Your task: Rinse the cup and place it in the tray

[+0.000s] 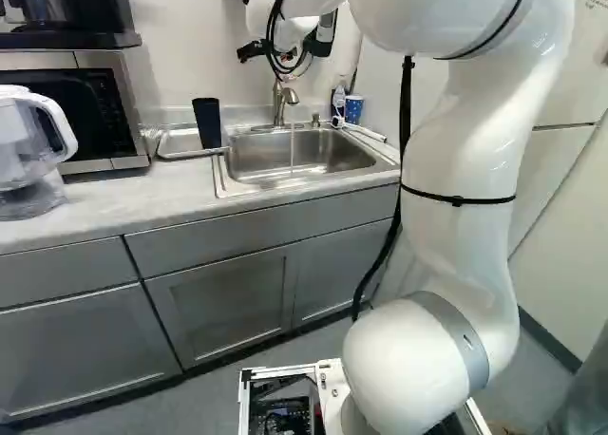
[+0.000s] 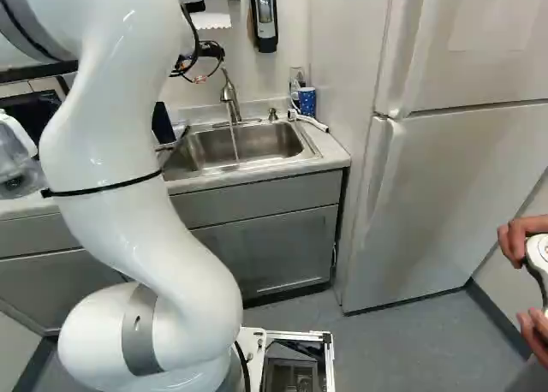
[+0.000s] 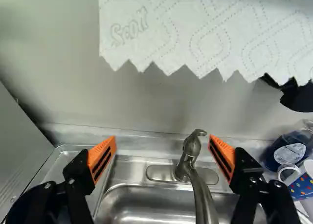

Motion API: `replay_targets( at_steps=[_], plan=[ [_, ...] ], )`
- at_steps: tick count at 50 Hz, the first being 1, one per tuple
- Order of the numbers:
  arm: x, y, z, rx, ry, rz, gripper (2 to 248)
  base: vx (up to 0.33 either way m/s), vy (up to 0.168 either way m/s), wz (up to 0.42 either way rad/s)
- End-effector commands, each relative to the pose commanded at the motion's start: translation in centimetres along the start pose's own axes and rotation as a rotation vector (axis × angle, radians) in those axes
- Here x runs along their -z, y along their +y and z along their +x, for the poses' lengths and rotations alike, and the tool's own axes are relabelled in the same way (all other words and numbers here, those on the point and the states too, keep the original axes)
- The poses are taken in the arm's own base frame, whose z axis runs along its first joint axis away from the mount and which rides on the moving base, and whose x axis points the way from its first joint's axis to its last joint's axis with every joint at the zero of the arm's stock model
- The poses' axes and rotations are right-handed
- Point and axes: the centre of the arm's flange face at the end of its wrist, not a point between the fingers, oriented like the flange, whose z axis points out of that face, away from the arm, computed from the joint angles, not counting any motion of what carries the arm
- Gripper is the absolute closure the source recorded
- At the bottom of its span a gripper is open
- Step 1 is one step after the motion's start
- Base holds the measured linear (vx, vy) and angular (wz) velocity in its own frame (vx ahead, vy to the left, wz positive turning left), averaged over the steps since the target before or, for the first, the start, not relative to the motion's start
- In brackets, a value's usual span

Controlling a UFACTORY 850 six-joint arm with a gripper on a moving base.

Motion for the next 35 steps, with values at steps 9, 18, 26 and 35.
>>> replay_targets(
  at_steps=[9,18,26,35],
  plan=[
    [-1.3,0.3,0.2,-0.001,0.005,-0.005,3,0.000,0.000,0.000],
    [-2.6,0.6,0.5,-0.003,0.011,-0.009,3,0.000,0.000,0.000],
    [-3.7,0.9,0.7,-0.004,0.017,-0.013,3,0.000,0.000,0.000],
    [-4.5,1.1,0.8,-0.004,0.021,-0.016,3,0.000,0.000,0.000]
  ],
)
